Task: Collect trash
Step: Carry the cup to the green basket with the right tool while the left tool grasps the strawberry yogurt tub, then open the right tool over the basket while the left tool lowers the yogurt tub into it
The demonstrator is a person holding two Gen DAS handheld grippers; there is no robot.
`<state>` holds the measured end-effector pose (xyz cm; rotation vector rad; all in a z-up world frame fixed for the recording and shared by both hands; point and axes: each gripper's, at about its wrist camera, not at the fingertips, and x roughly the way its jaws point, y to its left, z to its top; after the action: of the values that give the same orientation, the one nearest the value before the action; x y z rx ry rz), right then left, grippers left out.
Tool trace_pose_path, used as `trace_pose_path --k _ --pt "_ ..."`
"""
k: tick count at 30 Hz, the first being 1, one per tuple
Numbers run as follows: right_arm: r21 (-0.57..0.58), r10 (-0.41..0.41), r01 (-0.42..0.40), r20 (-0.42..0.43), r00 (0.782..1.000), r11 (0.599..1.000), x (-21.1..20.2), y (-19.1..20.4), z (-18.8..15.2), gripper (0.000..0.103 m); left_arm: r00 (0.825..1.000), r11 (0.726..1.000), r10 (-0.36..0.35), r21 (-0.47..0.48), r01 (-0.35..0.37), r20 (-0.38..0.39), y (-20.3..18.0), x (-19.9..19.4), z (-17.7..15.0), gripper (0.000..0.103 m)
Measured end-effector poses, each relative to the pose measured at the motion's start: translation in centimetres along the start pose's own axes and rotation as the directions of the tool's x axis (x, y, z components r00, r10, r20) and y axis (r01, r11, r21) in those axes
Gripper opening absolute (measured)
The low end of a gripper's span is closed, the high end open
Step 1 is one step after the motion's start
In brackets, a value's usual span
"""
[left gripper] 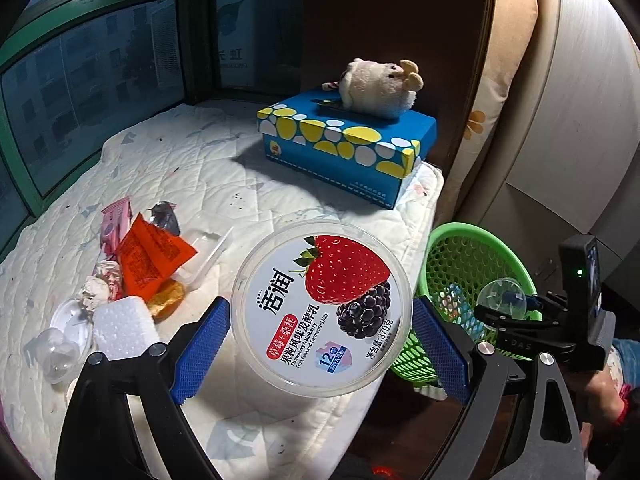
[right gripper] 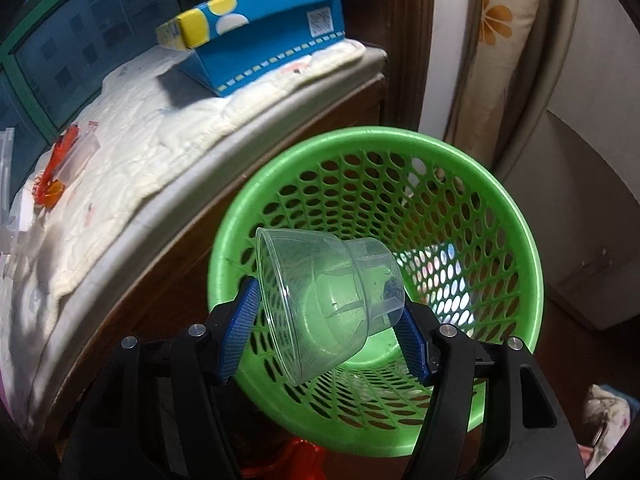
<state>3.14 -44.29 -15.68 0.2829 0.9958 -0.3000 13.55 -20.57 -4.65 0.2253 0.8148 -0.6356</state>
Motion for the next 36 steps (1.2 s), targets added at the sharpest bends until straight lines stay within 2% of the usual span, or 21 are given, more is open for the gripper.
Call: trace_pose_path --k 6,9,17,28,36 --pt "0.058 0.019 -0.016 -0.058 0.998 0.998 2.1 -2.3 -1.0 0.066 0.999 0.999 -0.03 0.023 0.031 -0.019 -2.3 1.5 0.6 0.088" --pt "0.073 0.02 -0.015 -0.062 0.998 0.997 2.2 -2.9 -1.2 0.073 0.998 0.998 -0.048 0.043 0.049 -0.028 -3.8 2.4 0.9 0.088" --pt "0.08 0.011 -0.01 -0.014 1.0 0.997 0.2 -4.4 -1.4 0.075 0.995 0.992 -0.091 0.084 0.095 -0.05 -7.4 4.4 1.7 0.088" --pt "0.067 -0.095 0.087 0.124 0.988 0.994 -5.5 -6.4 -2.2 0.079 0.983 0.978 -0.146 0.137 0.16 -0.11 -13.1 7.7 2.0 0.088" --pt "0.139 -0.12 0.101 0.129 0.984 0.985 -6.7 -8.8 -4.2 0.08 0.97 0.968 -0.165 0.16 0.194 -0.18 -16.2 10.5 1.1 0.088"
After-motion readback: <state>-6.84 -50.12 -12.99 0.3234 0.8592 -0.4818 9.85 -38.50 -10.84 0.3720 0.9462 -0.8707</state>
